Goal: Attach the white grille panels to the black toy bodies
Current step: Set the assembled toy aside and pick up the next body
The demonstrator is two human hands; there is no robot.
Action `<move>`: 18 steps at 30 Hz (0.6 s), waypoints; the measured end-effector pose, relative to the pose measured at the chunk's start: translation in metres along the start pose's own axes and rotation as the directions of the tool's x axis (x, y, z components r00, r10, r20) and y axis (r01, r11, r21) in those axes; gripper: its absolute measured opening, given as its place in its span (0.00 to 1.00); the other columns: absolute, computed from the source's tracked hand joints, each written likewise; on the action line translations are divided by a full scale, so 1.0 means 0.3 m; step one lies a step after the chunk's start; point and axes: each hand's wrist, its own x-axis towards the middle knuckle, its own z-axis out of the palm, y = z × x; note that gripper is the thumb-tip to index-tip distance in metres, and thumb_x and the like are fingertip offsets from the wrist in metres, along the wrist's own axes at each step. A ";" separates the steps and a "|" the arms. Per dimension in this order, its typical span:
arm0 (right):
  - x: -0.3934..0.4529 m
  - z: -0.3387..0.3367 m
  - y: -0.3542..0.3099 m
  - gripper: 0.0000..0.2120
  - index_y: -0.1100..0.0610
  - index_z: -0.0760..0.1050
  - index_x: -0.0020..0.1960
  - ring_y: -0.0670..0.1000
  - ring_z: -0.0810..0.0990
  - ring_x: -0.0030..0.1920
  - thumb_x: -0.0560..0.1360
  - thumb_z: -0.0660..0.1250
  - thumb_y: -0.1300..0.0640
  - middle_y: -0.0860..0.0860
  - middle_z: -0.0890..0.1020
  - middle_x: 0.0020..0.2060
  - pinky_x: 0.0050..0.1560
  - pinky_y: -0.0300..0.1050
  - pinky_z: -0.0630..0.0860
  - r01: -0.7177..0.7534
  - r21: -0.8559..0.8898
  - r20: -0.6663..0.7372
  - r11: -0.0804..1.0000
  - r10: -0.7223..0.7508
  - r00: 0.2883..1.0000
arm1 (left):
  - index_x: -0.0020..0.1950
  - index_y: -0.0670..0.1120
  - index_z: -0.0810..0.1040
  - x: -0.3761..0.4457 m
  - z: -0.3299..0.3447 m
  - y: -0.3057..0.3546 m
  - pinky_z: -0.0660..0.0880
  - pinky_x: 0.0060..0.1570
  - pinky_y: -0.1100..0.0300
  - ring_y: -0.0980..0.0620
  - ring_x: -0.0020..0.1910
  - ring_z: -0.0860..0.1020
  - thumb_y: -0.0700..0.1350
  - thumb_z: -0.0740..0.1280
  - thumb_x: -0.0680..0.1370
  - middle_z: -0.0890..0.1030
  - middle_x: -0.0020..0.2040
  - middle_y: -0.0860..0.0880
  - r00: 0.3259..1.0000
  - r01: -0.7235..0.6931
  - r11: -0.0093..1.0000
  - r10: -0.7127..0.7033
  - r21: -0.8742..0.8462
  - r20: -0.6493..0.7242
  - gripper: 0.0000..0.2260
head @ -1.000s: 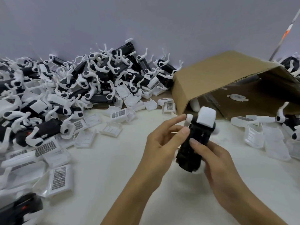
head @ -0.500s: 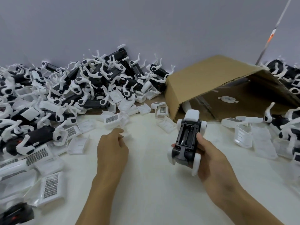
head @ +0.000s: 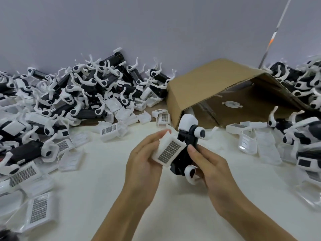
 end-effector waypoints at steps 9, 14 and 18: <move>-0.022 0.023 0.014 0.20 0.46 0.84 0.59 0.52 0.86 0.53 0.70 0.69 0.40 0.49 0.87 0.52 0.48 0.42 0.79 0.022 -0.025 0.071 0.999 -0.021 0.997 | 0.45 0.51 0.83 -0.022 -0.002 -0.042 0.76 0.42 0.65 0.55 0.42 0.81 0.33 0.62 0.81 0.84 0.41 0.55 0.887 -0.294 0.702 0.453 0.648 -0.089 0.16; -0.020 0.017 0.002 0.20 0.43 0.85 0.57 0.52 0.87 0.50 0.68 0.70 0.39 0.50 0.88 0.51 0.39 0.36 0.79 0.044 0.041 0.041 0.998 -0.046 0.998 | 0.55 0.50 0.86 -0.033 0.006 -0.033 0.78 0.50 0.66 0.56 0.53 0.83 0.45 0.61 0.78 0.87 0.50 0.54 0.971 -0.228 0.846 0.237 0.483 0.042 0.14; -0.008 0.009 0.000 0.19 0.44 0.85 0.56 0.54 0.87 0.51 0.67 0.71 0.41 0.50 0.88 0.51 0.47 0.40 0.81 0.061 0.095 0.004 0.994 -0.062 0.998 | 0.49 0.63 0.85 -0.028 0.015 -0.035 0.78 0.49 0.69 0.60 0.52 0.84 0.46 0.75 0.75 0.87 0.49 0.59 0.956 -0.272 0.850 0.293 0.452 0.024 0.10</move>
